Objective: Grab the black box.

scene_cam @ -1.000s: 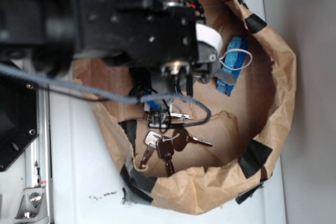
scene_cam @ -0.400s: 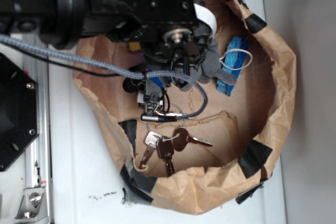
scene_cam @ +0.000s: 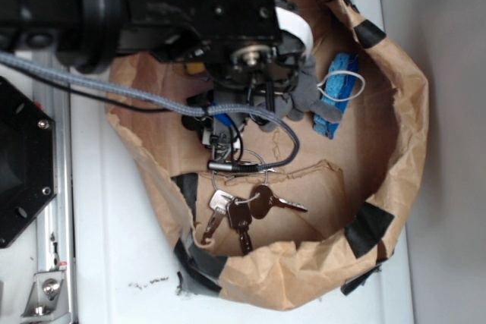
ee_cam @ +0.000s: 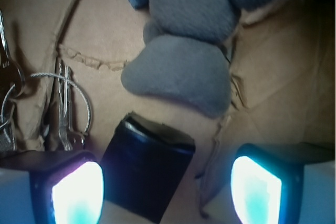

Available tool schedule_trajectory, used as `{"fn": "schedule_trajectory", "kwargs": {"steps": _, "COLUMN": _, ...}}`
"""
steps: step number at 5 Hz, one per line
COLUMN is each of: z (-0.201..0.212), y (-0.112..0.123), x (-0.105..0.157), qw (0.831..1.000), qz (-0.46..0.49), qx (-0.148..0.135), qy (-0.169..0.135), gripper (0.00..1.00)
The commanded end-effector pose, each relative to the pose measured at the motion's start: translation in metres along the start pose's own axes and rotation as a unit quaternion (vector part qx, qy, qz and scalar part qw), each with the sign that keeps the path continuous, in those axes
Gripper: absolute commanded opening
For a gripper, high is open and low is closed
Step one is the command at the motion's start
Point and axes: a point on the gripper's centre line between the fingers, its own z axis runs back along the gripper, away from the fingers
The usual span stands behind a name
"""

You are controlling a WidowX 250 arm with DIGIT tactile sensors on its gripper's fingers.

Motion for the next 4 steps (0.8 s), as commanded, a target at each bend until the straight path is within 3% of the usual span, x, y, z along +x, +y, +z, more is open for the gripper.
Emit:
{"fn": "schedule_trajectory", "kwargs": {"steps": 1, "z": -0.019, "y": -0.005, "x": -0.002, "qw": 0.999, "qz": -0.015, "qx": 0.021, "qy": -0.036, "gripper": 1.00}}
{"fn": "schedule_trajectory", "kwargs": {"steps": 4, "z": -0.017, "y": -0.015, "x": 0.016, "qw": 0.999, "qz": -0.022, "qx": 0.008, "qy": -0.039, "gripper": 1.00}}
